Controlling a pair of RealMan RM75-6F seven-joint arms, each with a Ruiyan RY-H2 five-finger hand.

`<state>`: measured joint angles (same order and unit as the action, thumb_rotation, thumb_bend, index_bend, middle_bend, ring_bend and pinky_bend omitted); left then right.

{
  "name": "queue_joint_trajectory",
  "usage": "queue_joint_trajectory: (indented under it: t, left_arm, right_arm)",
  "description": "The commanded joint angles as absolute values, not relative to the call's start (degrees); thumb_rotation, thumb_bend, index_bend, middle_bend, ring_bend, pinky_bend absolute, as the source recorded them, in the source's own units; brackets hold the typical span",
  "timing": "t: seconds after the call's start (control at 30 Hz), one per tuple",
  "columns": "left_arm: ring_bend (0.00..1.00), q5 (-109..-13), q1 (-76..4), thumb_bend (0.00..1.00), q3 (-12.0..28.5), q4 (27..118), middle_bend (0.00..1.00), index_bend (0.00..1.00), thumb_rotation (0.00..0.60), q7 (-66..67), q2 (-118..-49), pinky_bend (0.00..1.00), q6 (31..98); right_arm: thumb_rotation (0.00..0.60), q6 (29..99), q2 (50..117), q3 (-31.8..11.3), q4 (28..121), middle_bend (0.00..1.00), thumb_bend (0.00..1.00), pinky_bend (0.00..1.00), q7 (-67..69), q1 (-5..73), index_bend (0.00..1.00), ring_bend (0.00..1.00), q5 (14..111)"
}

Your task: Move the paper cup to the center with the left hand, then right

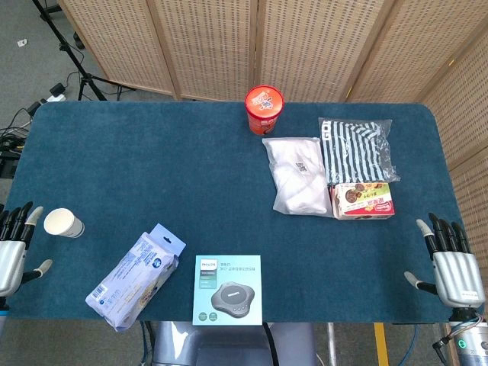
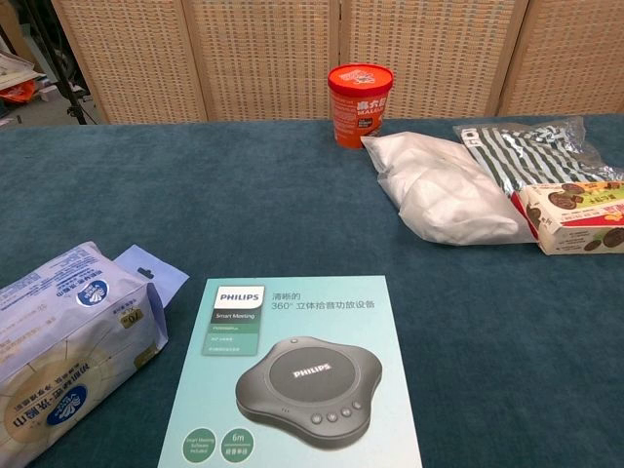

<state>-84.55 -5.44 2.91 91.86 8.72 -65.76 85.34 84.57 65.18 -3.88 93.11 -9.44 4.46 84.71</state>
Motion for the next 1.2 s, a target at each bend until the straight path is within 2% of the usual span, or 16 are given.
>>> queue_joint_trajectory:
  t: [0.03, 0.97, 1.1, 1.2]
  left_arm:
    - [0.0, -84.5, -5.4, 0.15, 3.0, 91.8, 0.0, 0.0, 0.6, 8.7, -65.8, 0.0, 85.4]
    - [0.0, -83.6, -5.7, 0.16, 2.5, 93.2, 0.0, 0.0, 0.6, 11.3, -65.5, 0.0, 83.9]
    - [0.0, -83.1, -6.2, 0.16, 2.6, 93.1, 0.0, 0.0, 0.6, 10.7, -65.5, 0.0, 82.8]
    - [0.0, -81.1, -7.9, 0.17, 3.4, 93.1, 0.0, 0.0, 0.6, 9.4, -64.2, 0.0, 79.1]
  right_arm:
    - [0.6, 84.2, 65.3, -3.9, 93.1, 0.0, 0.05, 0.0, -9.6, 4.6, 0.07, 0.0, 84.5]
    - [0.6, 83.9, 65.1, -3.5, 93.6, 0.0, 0.05, 0.0, -10.5, 4.5, 0.07, 0.0, 84.4]
    - [0.6, 84.2, 65.0, -3.5, 93.6, 0.0, 0.05, 0.0, -10.0, 4.4, 0.07, 0.0, 84.7]
    - [0.6, 84.2, 64.9, -3.4, 93.6, 0.0, 0.05, 0.0, -9.8, 4.3, 0.07, 0.0, 84.8]
